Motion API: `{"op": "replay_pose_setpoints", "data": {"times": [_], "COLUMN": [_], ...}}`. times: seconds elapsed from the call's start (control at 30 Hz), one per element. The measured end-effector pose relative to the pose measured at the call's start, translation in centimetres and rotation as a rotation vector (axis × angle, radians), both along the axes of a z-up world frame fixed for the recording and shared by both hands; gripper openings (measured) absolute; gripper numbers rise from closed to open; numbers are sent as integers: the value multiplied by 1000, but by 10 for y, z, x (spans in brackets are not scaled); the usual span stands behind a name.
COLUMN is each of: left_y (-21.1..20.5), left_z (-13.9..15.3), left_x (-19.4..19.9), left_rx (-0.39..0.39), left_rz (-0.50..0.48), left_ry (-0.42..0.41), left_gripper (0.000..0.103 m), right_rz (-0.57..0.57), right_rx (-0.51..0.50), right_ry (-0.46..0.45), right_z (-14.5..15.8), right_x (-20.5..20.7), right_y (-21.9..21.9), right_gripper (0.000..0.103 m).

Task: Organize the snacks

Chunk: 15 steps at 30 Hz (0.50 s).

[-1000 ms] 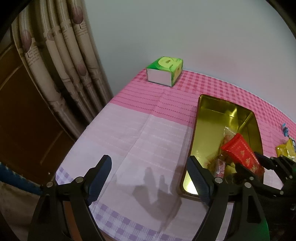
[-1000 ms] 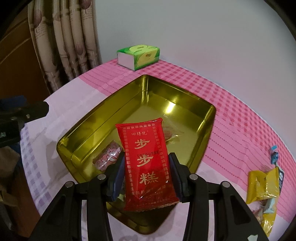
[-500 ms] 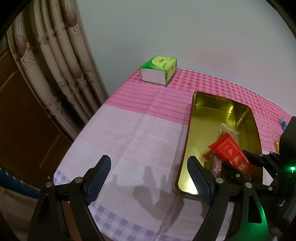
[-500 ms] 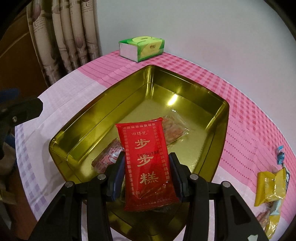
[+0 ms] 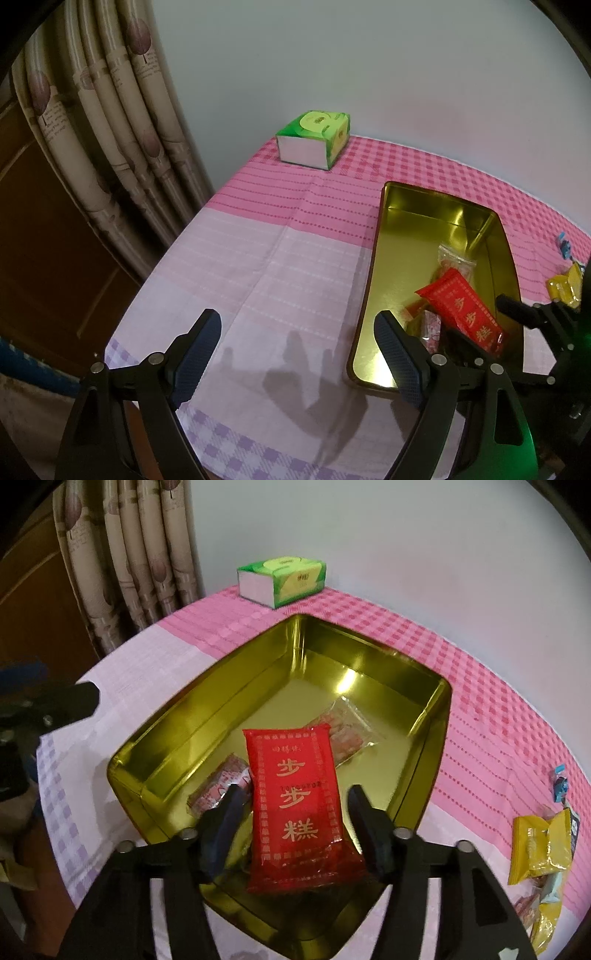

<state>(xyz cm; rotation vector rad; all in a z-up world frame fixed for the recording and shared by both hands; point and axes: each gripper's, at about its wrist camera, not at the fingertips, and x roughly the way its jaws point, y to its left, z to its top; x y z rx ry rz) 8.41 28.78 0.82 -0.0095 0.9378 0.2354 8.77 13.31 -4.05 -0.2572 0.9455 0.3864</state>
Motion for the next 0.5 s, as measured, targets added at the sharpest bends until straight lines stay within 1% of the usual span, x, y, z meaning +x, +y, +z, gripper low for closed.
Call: {"op": "replay_pose_setpoints", "data": {"times": [0.2,0.3,0.5], "left_y": [-1,-2,-8], "left_z": [-1,-1,0], "left_x": [0,0,-2], "left_rx": [8,21,39], "left_rz": [-5,-3,-17], "left_ry": [2,-1,0], "left_gripper": [85,85,86], "right_rz": [-14,-25,-75], "right_rx": [22,48,88], "right_ry": [-32,-48,-87], "right_z": [14,24,44], "right_x": [-5,-10,-25], "right_y": [-6,-16,-56], "right_gripper": [68,68,69]}}
